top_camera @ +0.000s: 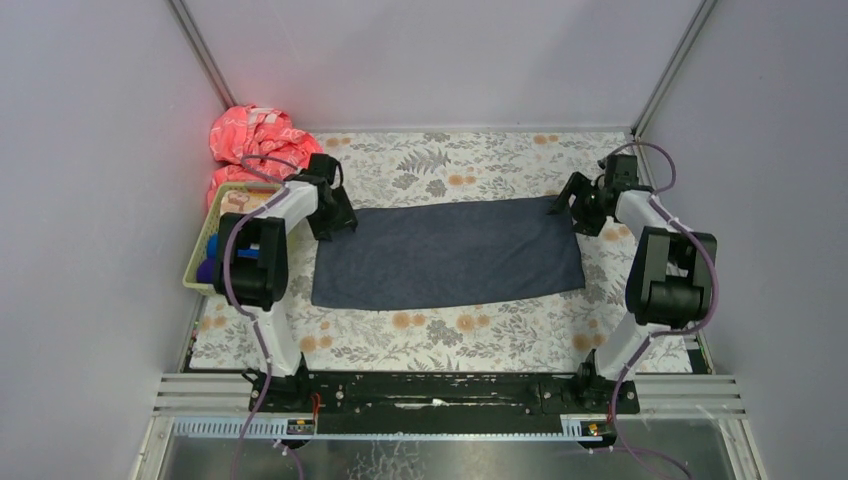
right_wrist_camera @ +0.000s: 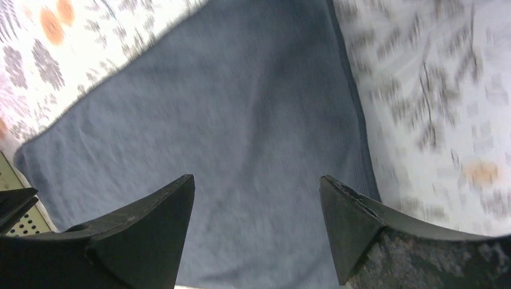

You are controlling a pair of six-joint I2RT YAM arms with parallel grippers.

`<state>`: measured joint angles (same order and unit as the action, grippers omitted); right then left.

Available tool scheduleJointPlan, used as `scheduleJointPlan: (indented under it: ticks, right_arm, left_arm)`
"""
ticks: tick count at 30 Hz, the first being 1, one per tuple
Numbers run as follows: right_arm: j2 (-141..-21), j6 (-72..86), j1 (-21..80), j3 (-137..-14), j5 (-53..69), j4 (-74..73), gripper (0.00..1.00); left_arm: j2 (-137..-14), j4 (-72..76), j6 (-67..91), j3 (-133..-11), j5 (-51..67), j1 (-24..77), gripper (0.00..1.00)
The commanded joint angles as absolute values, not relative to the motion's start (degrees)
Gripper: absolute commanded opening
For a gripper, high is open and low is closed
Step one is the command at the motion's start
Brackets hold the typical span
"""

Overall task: Roll the towels
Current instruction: Flatten out the towel at the center of the board.

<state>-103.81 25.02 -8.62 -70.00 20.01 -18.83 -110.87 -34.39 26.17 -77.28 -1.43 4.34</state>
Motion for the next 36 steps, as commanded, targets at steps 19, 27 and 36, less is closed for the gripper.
scheduleJointPlan:
  ticks: [19,27,36]
  right_arm:
    - [-80.5,34.3,-16.3,-32.3,15.0,-17.3,0.86]
    - [-65.6,33.7,-26.7,-28.8,10.5,-25.4,0.97]
    - [-61.6,29.6,-27.9,-34.7,12.7,-28.7,0.94]
  left_arm:
    - [-92.1,-28.0,33.1,-44.3,8.3,5.2,0.63]
    - [-81.2,-30.4,37.8,-36.7,10.6,8.6,0.63]
    - [-71.6,-37.2,38.4,-40.8,9.4,12.0,0.64]
